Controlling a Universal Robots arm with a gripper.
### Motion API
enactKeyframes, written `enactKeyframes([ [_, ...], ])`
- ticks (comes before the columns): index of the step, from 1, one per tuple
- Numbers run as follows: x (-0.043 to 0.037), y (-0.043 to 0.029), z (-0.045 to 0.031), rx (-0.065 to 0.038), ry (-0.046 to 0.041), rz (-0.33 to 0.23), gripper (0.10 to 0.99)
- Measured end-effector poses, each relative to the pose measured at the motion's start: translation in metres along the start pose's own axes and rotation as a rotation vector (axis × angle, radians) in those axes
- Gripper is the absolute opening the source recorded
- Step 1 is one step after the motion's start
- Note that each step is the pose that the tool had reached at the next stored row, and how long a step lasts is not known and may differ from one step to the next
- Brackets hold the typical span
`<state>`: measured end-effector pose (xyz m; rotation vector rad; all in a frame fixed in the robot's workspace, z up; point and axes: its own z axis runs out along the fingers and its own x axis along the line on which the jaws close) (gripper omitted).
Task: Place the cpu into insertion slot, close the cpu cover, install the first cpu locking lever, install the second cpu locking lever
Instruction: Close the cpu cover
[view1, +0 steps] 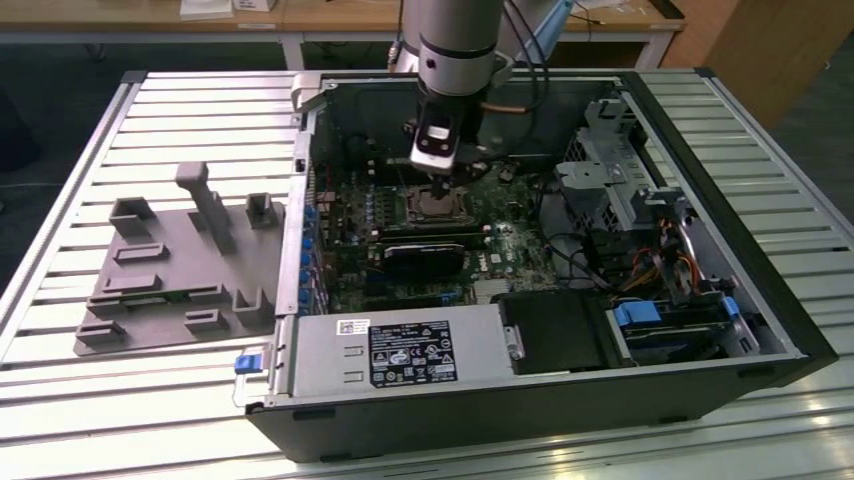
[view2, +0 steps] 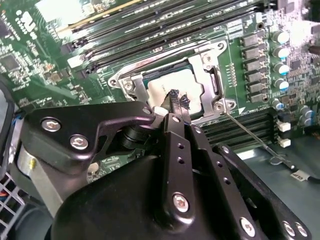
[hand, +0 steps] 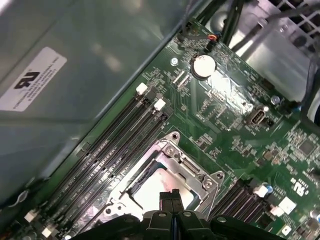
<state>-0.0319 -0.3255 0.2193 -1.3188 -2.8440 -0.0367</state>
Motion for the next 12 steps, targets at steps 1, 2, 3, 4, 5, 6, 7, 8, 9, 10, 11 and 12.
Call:
enactKeyframes([
  [1,0.0000,0.0000,0.0000,-0.003,-0.0022,-0.010,0.102],
  [2,0.0000,0.0000,0.0001,-0.005,-0.0042,-0.019,0.102],
  [3,0.0000,0.0000,0.0001,-0.007,-0.0059,-0.030,0.102],
  [4,-0.0001,0.0000,0.0002,-0.009,-0.0068,-0.045,0.102],
  [5,-0.0001,0.0000,0.0002,-0.009,-0.0071,-0.059,0.102],
  [6,-0.0001,0.0000,0.0002,-0.009,-0.0071,-0.074,0.102],
  [7,0.0000,0.0000,0.0002,-0.009,-0.0069,-0.088,0.102],
  [8,0.0000,0.0000,0.0002,-0.009,-0.0066,-0.104,0.102],
  [9,0.0000,-0.0001,0.0003,-0.009,-0.0062,-0.120,0.102],
  [10,0.0000,-0.0001,0.0003,-0.009,-0.0059,-0.137,0.102],
  [11,0.0000,0.0000,0.0003,-0.008,-0.0055,-0.154,0.102],
  [12,0.0000,0.0000,0.0004,-0.008,-0.0050,-0.173,0.102],
])
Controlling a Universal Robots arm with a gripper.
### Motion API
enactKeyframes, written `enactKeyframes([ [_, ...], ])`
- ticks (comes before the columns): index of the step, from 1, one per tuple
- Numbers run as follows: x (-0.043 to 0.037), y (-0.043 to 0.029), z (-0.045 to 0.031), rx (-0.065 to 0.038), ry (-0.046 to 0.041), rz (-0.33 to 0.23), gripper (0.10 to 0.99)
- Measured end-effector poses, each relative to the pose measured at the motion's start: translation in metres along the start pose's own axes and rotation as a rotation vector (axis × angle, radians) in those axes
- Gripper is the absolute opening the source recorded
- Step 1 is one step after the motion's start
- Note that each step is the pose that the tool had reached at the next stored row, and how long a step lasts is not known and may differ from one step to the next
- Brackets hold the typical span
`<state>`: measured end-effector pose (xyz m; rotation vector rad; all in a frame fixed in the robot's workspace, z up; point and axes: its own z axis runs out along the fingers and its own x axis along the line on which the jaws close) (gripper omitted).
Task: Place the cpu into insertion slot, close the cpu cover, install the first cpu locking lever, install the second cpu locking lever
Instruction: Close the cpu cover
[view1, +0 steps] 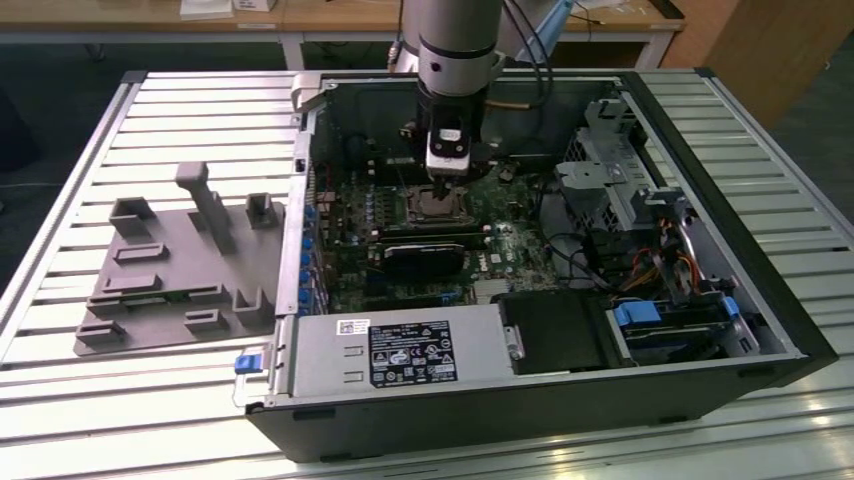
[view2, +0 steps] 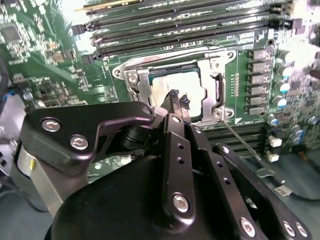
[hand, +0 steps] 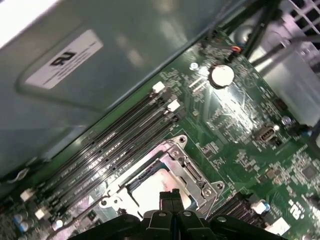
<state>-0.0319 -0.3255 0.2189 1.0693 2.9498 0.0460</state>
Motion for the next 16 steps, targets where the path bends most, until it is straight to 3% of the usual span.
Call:
enactKeyframes([
  [16,0.0000,-0.0001,0.0010,-0.005,-0.0001,-0.263,0.102],
])
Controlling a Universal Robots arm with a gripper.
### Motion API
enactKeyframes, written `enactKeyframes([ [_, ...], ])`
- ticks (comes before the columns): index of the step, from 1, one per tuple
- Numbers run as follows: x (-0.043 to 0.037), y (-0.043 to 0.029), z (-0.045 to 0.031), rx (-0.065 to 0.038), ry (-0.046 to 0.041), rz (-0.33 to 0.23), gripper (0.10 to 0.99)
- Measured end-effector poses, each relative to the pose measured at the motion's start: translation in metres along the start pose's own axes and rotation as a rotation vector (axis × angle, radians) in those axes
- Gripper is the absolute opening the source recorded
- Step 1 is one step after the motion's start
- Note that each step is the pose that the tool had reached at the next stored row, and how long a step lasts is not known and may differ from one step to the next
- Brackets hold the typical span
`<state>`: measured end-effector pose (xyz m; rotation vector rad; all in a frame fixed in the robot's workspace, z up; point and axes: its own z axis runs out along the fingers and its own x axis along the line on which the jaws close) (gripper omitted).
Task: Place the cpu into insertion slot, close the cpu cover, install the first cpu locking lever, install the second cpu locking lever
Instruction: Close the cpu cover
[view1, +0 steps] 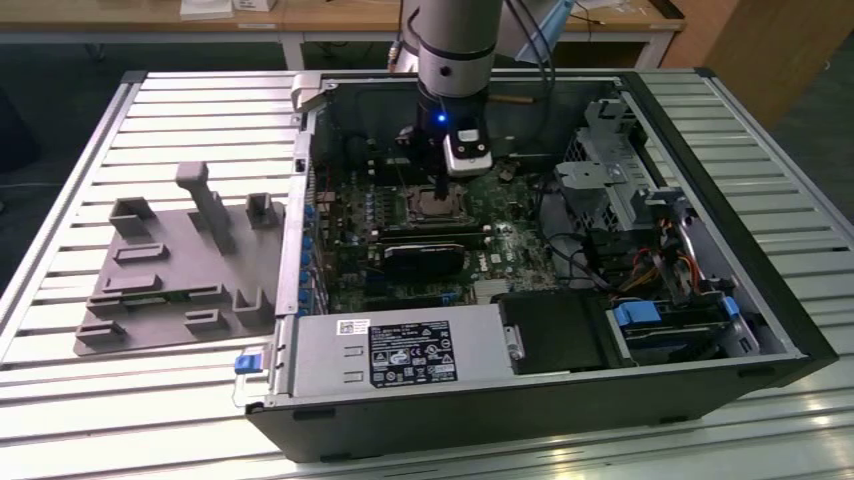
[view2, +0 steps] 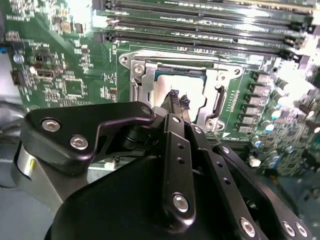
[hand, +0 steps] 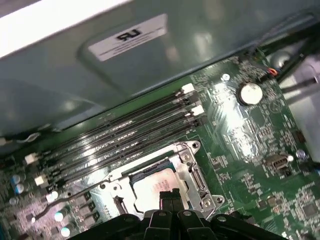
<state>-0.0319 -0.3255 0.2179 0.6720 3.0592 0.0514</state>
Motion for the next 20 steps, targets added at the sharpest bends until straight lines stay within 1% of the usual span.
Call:
enactKeyframes([
  [20,0.0000,-0.0001,0.0020,-0.002,0.0101,-0.365,0.102],
])
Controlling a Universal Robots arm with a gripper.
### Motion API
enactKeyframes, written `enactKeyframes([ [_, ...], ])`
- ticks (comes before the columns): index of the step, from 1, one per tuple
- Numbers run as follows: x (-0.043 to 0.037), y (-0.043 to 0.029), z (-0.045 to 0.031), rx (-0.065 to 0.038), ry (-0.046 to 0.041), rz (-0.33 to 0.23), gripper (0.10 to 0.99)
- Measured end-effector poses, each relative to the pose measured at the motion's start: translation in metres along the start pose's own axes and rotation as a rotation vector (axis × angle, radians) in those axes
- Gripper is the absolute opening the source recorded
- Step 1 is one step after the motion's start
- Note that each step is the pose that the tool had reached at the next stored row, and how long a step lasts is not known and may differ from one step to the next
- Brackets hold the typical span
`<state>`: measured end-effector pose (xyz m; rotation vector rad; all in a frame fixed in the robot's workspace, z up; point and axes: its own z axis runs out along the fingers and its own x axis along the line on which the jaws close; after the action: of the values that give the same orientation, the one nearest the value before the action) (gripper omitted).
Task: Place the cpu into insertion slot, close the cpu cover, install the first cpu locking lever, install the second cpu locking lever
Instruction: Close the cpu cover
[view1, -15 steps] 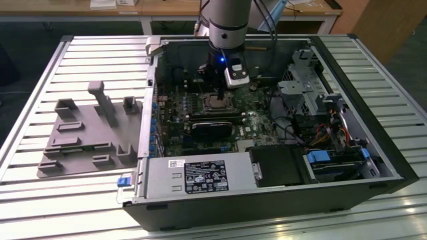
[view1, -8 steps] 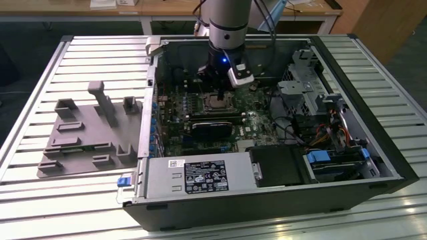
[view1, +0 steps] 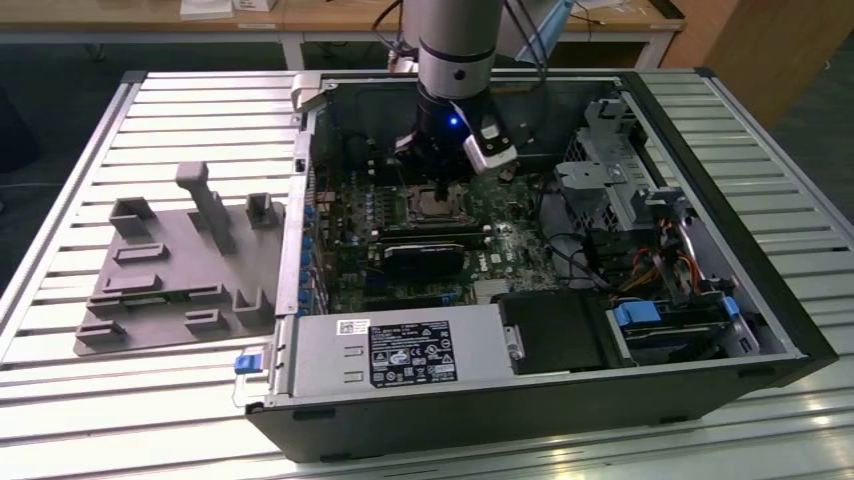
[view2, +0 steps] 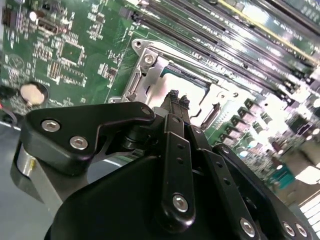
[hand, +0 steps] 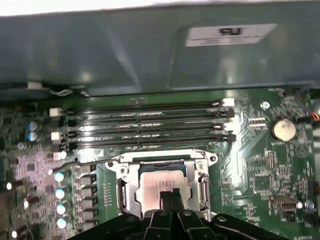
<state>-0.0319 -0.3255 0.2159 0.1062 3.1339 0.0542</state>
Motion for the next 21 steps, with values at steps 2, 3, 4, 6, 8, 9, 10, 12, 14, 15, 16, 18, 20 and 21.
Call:
enactKeyframes([
  [2,0.0000,0.0000,0.0002,0.000,0.0012,-0.036,0.102],
  [3,0.0000,0.0000,0.0001,0.000,0.0016,-0.051,0.102],
  [4,0.0000,0.0000,0.0001,0.000,0.0017,-0.061,0.102],
  [6,0.0004,0.0000,0.0002,0.000,0.0008,-0.069,0.102],
  [8,0.0005,0.0000,-0.0003,0.000,0.0001,-0.069,0.102],
  [9,0.0006,0.0000,-0.0009,0.001,-0.0002,-0.069,0.102],
  [10,0.0006,0.0000,-0.0016,0.001,-0.0006,-0.069,0.102],
  [12,0.0007,0.0001,-0.0038,0.001,-0.0016,-0.069,0.102],
  [14,0.0007,0.0002,-0.0066,0.001,-0.0023,-0.069,0.102],
  [15,0.0006,0.0002,-0.0079,0.001,-0.0026,-0.069,0.102],
  [16,0.0007,0.0003,-0.0091,0.001,-0.0028,-0.069,0.102],
  [18,0.0006,0.0004,-0.0116,0.001,-0.0031,-0.069,0.102],
  [20,0.0006,0.0005,-0.0145,0.001,-0.0036,-0.066,0.102],
  [21,0.0006,0.0005,-0.0160,0.001,-0.0038,-0.064,0.102],
])
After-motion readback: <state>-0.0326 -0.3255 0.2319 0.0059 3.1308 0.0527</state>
